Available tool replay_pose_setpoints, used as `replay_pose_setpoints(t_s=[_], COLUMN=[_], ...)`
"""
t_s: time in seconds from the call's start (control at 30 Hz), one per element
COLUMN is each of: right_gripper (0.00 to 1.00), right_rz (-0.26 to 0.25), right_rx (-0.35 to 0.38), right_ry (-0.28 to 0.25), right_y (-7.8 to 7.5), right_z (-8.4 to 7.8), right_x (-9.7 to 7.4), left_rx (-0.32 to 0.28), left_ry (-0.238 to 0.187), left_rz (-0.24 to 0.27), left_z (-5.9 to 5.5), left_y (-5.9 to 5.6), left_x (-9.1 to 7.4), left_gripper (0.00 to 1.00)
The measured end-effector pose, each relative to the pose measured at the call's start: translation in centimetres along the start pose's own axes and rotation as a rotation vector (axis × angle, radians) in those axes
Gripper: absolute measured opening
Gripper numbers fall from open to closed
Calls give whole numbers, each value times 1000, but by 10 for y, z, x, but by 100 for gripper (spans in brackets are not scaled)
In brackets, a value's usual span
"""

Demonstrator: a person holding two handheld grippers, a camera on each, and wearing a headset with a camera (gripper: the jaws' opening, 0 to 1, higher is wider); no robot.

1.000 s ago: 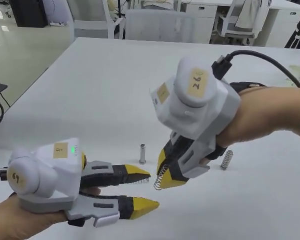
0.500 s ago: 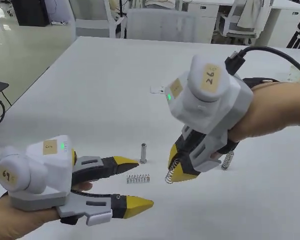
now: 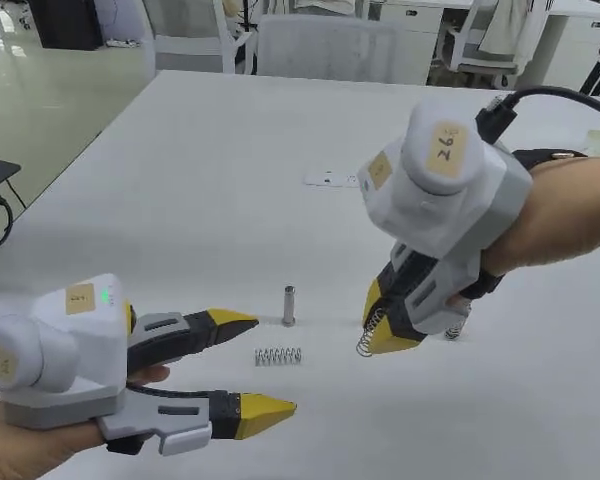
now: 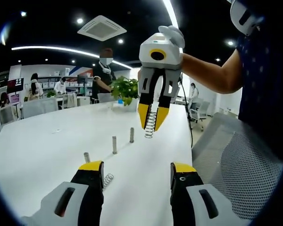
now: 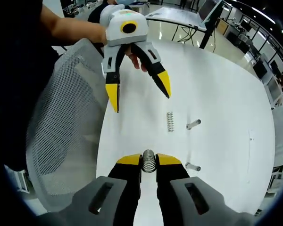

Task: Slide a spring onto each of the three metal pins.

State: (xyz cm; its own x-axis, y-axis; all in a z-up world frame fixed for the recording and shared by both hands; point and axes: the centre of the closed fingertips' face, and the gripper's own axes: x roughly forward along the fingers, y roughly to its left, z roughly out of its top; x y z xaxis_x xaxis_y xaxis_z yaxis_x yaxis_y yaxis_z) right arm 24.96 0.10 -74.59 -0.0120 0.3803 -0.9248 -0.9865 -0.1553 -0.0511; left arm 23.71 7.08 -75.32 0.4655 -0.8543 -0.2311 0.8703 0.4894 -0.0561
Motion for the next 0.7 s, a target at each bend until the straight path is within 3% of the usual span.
replay_pose_setpoints(t_s=[0.3,0.7], right_gripper=[9,9], right_rz=[-21,-62], right_rx=[39,85], right_ry=[26,56], right_y=[-11,-37], right_z=[-18,-40], right_x=[-7,-15], left_rx=[-14,-25], left_ry=[-7,-4], left_rz=[29,38], left_z=[0,-4], left_y=[2,3], left_x=[-3,-2], left_gripper=[53,53])
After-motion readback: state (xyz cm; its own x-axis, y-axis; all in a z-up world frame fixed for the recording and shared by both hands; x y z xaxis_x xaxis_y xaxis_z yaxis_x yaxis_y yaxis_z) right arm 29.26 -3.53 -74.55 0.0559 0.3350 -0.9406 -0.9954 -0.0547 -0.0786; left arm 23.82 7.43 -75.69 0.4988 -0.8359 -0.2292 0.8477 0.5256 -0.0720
